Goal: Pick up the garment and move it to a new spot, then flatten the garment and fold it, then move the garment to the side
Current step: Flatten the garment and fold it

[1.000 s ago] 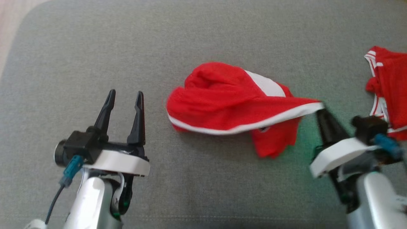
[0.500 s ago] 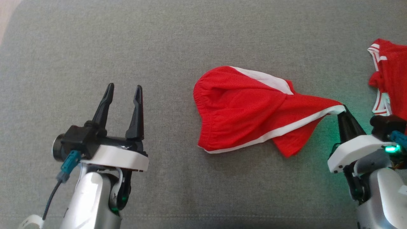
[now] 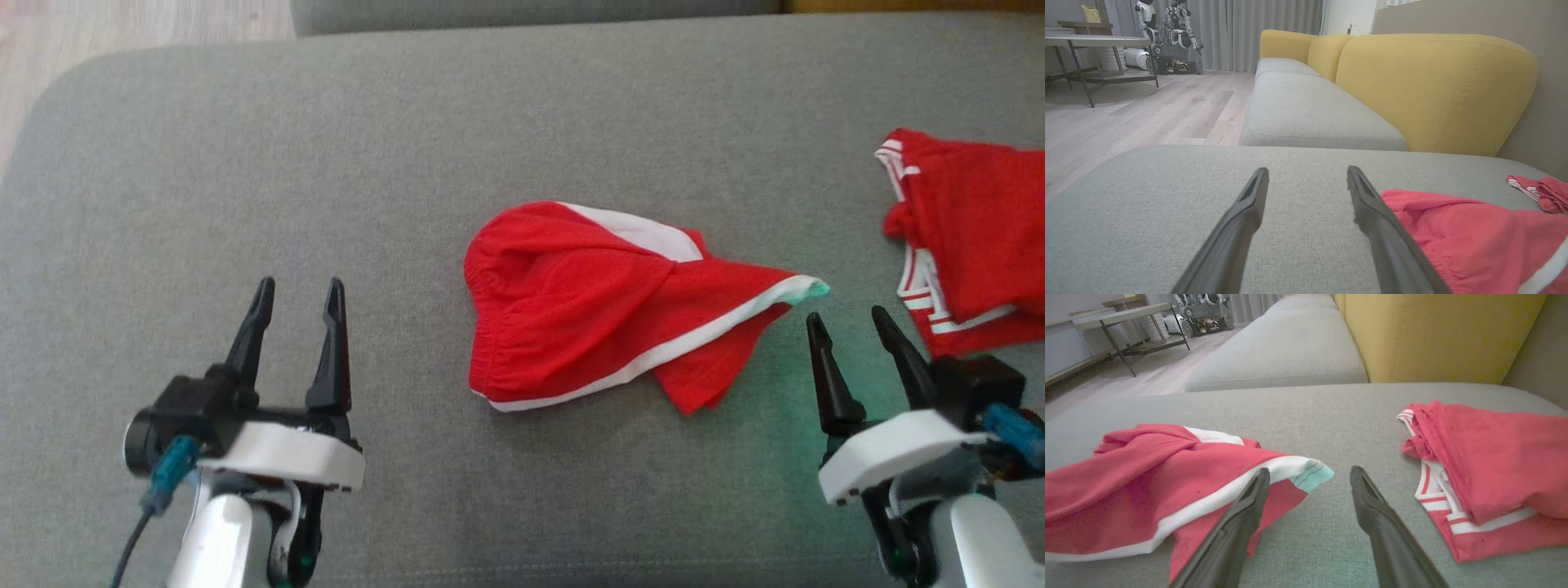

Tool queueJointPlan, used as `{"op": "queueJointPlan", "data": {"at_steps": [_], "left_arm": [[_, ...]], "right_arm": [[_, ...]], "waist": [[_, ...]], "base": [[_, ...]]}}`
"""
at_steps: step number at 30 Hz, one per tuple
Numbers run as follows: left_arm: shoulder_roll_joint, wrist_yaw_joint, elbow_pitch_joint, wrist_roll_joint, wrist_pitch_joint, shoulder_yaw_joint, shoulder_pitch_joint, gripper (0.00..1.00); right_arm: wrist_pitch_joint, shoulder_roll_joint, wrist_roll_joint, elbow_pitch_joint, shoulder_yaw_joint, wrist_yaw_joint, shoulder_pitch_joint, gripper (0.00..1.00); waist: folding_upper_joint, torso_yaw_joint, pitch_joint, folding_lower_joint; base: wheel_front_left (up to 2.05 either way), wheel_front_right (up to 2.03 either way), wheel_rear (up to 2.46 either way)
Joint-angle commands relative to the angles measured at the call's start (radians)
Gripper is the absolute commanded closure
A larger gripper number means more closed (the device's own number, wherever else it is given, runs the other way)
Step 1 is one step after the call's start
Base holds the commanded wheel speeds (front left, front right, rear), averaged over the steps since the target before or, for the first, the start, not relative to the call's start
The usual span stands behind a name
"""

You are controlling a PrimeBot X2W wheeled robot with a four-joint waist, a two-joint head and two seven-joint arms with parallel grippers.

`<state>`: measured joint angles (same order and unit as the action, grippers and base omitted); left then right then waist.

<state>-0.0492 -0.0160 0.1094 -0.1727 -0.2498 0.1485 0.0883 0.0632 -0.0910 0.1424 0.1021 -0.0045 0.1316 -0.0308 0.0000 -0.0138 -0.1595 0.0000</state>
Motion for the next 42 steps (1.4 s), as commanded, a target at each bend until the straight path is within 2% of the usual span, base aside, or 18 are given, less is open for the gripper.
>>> {"op": "queueJointPlan", "data": {"at_steps": [1,7,14,37,42], "left_arm": [[-0.008,0.008,-0.028,0.010,-0.012,-0.036,0.014,0.00],[-0.016,0.016,-0.030,0.013,-0.012,-0.046,-0.027,0.00],[-0.026,0.023,-0.029,0.015,-0.009,-0.043,-0.072,0.00],[-0.038,0.037,-0.062,0.008,0.019,-0.012,-0.102,0.00],[-0.038,0.004,-0.057,-0.006,0.040,0.017,-0.076,0.00]], "right_arm": [[0.002,0.000,0.001,-0.064,0.028,-0.001,-0.007,0.00],[-0.026,0.013,0.001,-0.193,0.039,-0.001,0.022,0.00],[-0.037,0.023,-0.008,-0.243,0.066,-0.001,0.042,0.00],[-0.039,0.039,0.021,-0.246,0.073,-0.001,0.072,0.00],[-0.036,0.040,0.025,-0.242,0.072,-0.001,0.068,0.00]], "waist": [[0.0000,0.008,0.017,0.0000],[0.0000,0.014,0.053,0.0000],[0.0000,0.017,0.088,0.0000],[0.0000,0.015,0.080,0.0000],[0.0000,0.009,0.063,0.0000]], "base": [[0.00,0.00,0.00],[0.00,0.00,0.00],[0.00,0.00,0.00],[0.00,0.00,0.00],[0.00,0.00,0.00]]}}
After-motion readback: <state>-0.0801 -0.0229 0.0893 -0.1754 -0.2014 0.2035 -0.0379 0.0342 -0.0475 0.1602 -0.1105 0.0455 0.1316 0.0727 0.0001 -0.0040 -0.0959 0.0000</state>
